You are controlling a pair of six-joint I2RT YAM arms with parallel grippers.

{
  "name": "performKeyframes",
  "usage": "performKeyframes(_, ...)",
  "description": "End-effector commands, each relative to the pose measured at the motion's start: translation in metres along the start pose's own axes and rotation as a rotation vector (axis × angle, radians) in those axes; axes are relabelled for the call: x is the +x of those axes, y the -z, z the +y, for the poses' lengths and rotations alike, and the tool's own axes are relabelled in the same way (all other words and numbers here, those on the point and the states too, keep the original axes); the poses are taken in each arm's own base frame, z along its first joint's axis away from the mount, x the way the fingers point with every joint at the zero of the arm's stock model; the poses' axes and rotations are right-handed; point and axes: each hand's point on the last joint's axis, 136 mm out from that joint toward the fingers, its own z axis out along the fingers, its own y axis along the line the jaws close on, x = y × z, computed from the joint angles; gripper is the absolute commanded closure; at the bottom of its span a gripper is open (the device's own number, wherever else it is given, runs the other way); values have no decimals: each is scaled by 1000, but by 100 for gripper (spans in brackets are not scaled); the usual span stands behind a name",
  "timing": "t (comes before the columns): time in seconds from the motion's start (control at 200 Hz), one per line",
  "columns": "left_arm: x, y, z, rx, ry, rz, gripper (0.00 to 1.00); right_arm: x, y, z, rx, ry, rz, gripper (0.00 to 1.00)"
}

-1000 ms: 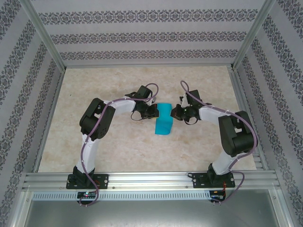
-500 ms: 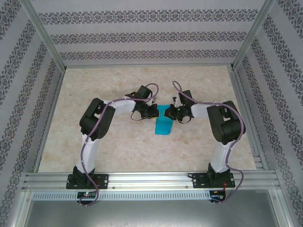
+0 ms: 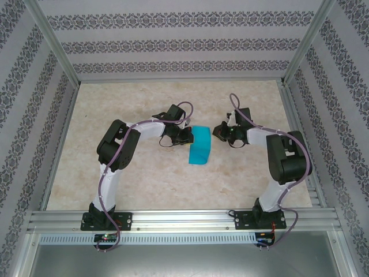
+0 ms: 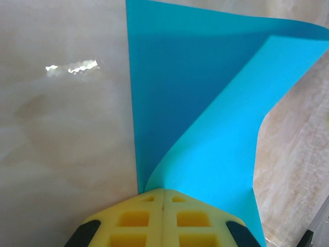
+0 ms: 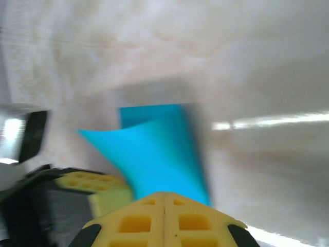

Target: Fold a paper plane with a square sheet of paper (pick it up from the middle)

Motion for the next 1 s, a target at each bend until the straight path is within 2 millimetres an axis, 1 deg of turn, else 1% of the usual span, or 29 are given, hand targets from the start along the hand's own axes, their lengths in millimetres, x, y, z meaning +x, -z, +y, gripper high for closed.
performKeyframes(0.0,66,-26,114,-370,155,181,100,-9,-8,47,-63,88,-19,100)
performKeyframes(0.07,66,-26,114,-369,158,180,100,1,-27,44,-39,91,29,100)
performKeyframes(0.13,66,-26,114,-368,158,182,100,4,-39,40,-33,77,46,100)
performKeyframes(0.255,67,-26,114,-368,158,184,100,7,-55,31,-24,64,65,100)
performKeyframes(0.36,68,-26,114,-364,163,190,100,13,-63,16,9,49,93,100)
performKeyframes(0.48,69,-26,114,-364,165,189,100,15,-65,-5,49,29,94,100)
performKeyframes(0.599,72,-27,116,-366,168,195,100,7,-62,-23,74,0,68,100)
performKeyframes(0.864,78,-28,121,-365,178,200,100,-24,-49,-56,95,-71,-9,100)
performKeyframes(0.949,79,-28,121,-364,179,201,100,-35,-43,-63,106,-93,-41,100)
performKeyframes(0.994,78,-28,121,-362,177,199,100,-41,-39,-62,109,-92,-57,100)
